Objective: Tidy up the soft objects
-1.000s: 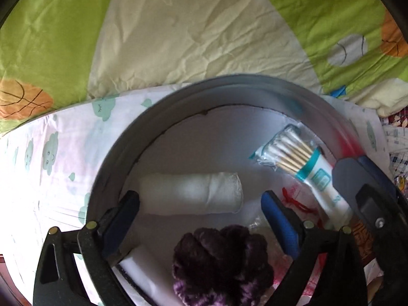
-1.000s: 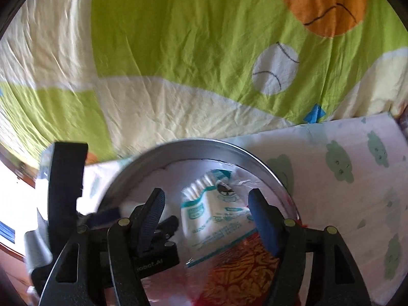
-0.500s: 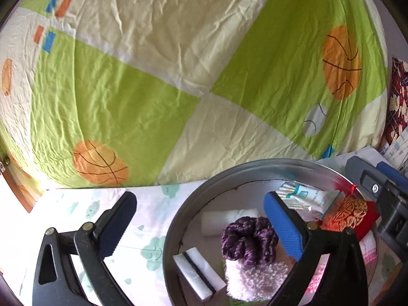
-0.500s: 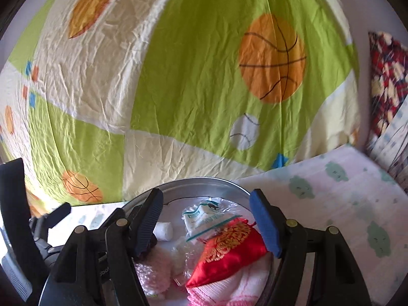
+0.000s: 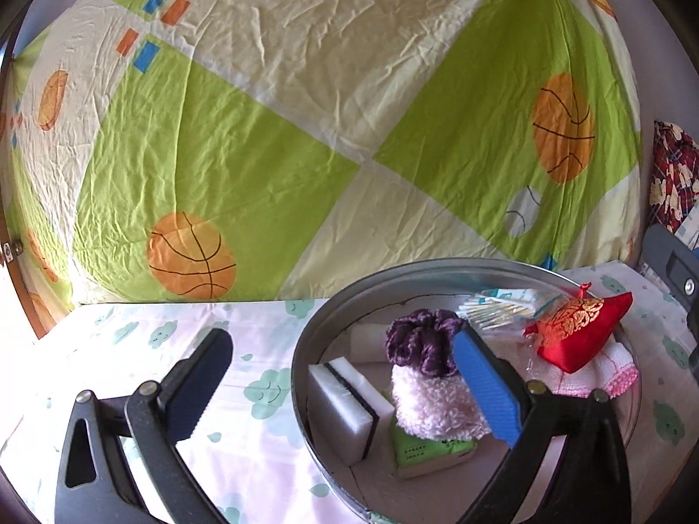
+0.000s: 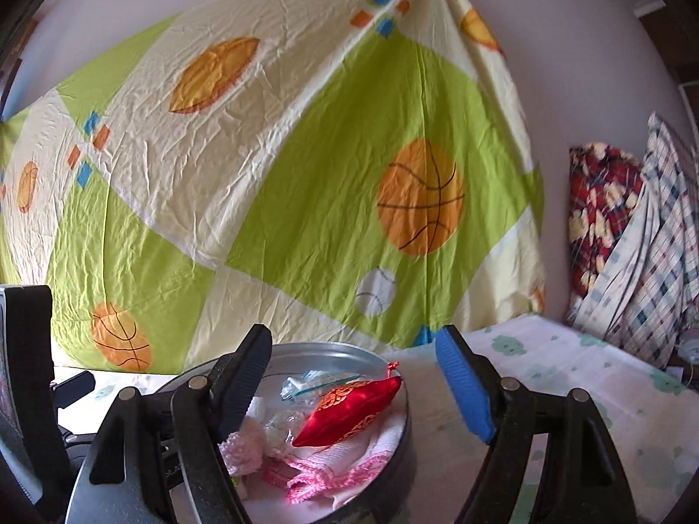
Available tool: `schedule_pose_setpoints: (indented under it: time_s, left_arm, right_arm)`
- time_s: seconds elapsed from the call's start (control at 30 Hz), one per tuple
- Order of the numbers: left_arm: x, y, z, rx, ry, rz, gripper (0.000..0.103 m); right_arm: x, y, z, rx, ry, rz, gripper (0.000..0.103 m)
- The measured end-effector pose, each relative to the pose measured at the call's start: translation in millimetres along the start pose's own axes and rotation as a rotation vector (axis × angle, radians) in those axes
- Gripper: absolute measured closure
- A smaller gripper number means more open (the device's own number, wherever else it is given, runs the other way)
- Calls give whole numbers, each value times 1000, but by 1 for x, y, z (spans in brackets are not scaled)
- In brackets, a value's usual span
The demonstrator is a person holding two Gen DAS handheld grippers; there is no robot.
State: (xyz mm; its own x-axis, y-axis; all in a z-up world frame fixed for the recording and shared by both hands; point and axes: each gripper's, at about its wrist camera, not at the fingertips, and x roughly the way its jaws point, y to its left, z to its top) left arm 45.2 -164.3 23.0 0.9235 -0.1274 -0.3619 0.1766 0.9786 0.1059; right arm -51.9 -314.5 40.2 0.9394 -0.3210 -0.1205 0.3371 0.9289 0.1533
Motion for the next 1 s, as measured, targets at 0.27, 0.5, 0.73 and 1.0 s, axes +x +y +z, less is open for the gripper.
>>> schedule_pose_setpoints:
  time_s: [0.27, 0.5, 0.73, 1.0]
  left_arm:
    - [-20, 4, -11, 0, -53, -16, 0]
    - [-33, 11, -17, -31, -37, -45, 0]
    - [-41, 24, -23, -92, -42, -62, 0]
    - [-51, 22, -25, -58, -60, -42, 0]
  right_arm:
    - [-14, -1, -3, 17, -17, 16, 23]
    - [-34, 3, -4, 13, -64, -2, 22]
    - [-53, 11, -6, -17, -85, -13, 20]
    - [-74, 24, -7, -82, -189, -40, 7]
